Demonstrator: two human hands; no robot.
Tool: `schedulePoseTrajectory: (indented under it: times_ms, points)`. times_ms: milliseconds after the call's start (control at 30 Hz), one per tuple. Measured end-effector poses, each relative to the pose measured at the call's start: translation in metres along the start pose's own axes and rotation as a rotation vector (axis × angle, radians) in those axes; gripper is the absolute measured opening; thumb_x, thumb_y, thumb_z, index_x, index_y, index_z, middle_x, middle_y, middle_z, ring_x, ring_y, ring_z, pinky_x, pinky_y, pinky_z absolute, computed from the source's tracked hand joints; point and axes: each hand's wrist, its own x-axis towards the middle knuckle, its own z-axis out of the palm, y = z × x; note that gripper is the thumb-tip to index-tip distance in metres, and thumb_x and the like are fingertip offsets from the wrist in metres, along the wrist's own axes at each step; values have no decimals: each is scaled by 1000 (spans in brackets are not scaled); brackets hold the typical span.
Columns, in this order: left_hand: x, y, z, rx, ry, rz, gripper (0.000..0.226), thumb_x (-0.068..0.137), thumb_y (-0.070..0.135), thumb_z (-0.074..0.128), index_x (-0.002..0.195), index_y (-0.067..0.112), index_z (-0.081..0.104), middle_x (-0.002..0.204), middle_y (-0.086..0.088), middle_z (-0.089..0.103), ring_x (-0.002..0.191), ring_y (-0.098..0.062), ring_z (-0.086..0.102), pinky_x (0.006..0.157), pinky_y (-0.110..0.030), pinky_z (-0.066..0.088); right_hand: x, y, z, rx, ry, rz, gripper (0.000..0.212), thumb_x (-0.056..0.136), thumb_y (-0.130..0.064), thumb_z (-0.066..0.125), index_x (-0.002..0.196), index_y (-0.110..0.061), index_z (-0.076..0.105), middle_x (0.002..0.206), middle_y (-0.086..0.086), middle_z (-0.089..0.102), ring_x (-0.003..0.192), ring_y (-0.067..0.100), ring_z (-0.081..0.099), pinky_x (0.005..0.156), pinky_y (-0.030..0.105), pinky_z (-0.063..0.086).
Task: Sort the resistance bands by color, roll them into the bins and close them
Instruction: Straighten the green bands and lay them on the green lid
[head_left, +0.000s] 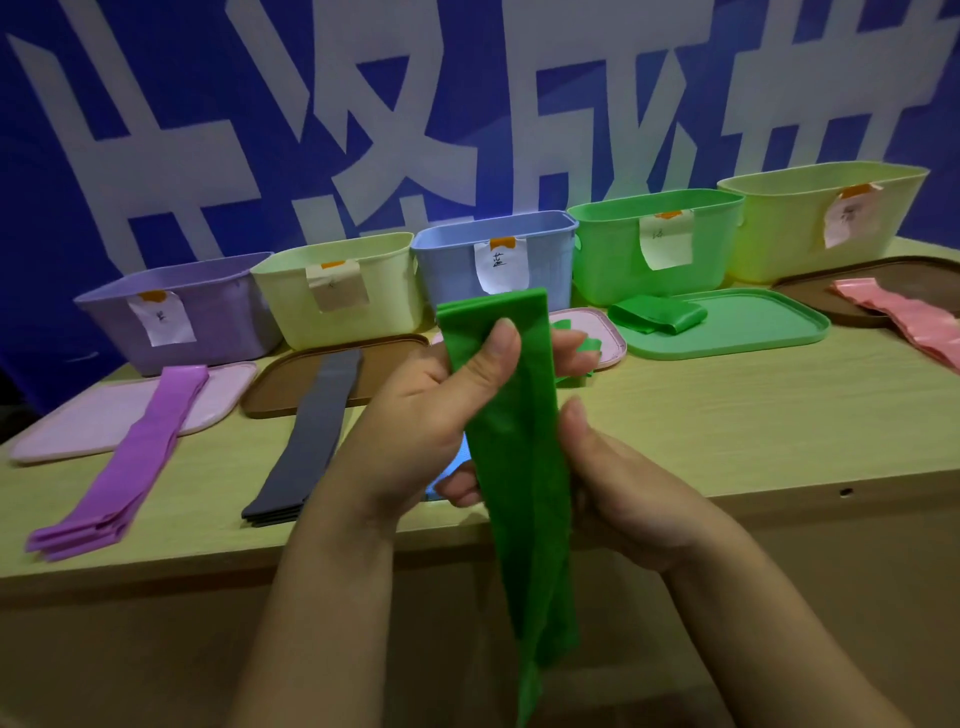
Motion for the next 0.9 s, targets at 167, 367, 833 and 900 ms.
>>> schedulePoseTrajectory:
  times_ms: [167, 367, 833, 900]
  points:
    - [2, 3, -5, 72, -42, -29, 38, 83, 48, 49, 102, 24, 73, 105, -3, 73, 100, -22, 68, 77, -70, 43, 0, -2, -2, -140, 36, -14, 74, 63, -83, 52, 110, -25, 59, 97, -1, 72, 94, 13, 65, 77, 25, 52]
    - [8, 3, -8, -29, -89, -54, 37, 91, 39, 47, 103, 12, 70, 96, -11, 74, 92, -28, 70, 69, -33, 55, 4, -3, 1, -52, 46, 32, 45, 86, -55, 44, 90, -20, 73, 85, 9, 73, 96, 29, 67, 90, 42, 51]
    - [21, -9, -11, -390, 66, -53, 43, 90, 36, 38, 104, 3, 60, 72, -10, 68, 67, -23, 67, 75, -40, 58, -1, 53, 18, -337, 727, -344, 9, 82, -33, 62, 82, -25, 57, 78, -12, 64, 75, 5, 61, 67, 25, 49]
    - [21, -11, -11, -389, 70, -58, 42, 93, 35, 36, 105, 3, 60, 74, -11, 69, 69, -24, 68, 76, -41, 58, 1, 58, 17, -388, 823, -425, 11, 82, -24, 63, 76, -27, 54, 82, -20, 64, 82, -1, 63, 71, 18, 50]
